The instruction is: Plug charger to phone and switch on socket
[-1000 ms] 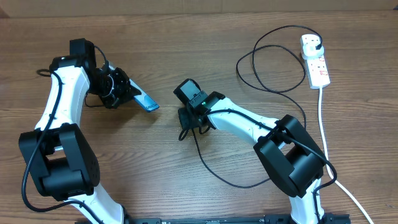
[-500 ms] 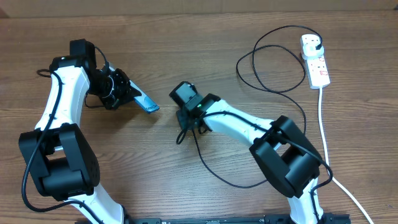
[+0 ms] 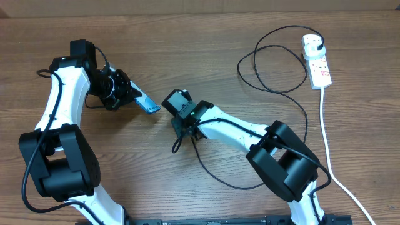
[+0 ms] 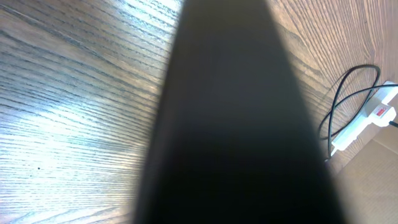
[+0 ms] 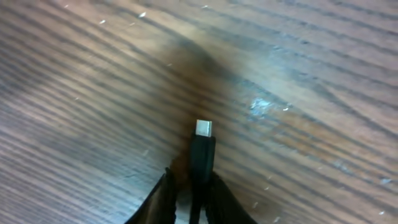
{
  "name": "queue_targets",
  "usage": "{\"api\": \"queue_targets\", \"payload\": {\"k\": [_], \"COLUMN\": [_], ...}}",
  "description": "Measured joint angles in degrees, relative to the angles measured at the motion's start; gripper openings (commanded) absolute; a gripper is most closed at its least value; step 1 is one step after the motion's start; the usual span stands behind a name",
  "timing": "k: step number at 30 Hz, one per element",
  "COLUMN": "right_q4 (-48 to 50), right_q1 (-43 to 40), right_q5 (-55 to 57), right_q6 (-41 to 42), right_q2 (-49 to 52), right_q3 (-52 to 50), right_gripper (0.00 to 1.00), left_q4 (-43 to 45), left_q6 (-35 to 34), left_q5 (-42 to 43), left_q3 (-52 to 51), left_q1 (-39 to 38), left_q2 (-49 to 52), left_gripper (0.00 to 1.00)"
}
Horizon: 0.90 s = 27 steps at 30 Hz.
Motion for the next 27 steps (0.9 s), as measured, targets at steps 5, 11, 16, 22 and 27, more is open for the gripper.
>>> {"api": "queue_targets", "payload": {"k": [5,11,16,22,27], "right_q4": [-2.16,-6.34,-8.37,-10.97,-16.96], "right_q1": [-2.62,-5.40,-7.65,-11.19,-15.91], "right_q5": [-3.10,-8.74,-14.84,-25.46,-38.84], "right_q6": [0.28,0.61,0.63,0.59,-1.86], "right_q2": [0.09,0.48,0.22,-7.26,-18.51], "right_q3": [0.90,2.75,4.48,4.48,4.81], "right_gripper": [0.04,0.04,0.04,0.04,0.04], "left_q4": [-0.17,0.42,0.83,0.81,0.87], "left_q6": [0.00,2.91,8.59,20.04,25.83], "left_q5": [0.00,2.56,9.16,24.90,36.33], "left_q3": [0.00,0.00,0.00,-0.04,-0.04], "left_q1": [0.00,0.00,0.00,0.00,0.00], "left_q2": [0.00,0.00,0.00,0.00,0.00], "left_gripper": [0.04,0.04,0.04,0.04,0.04]}}
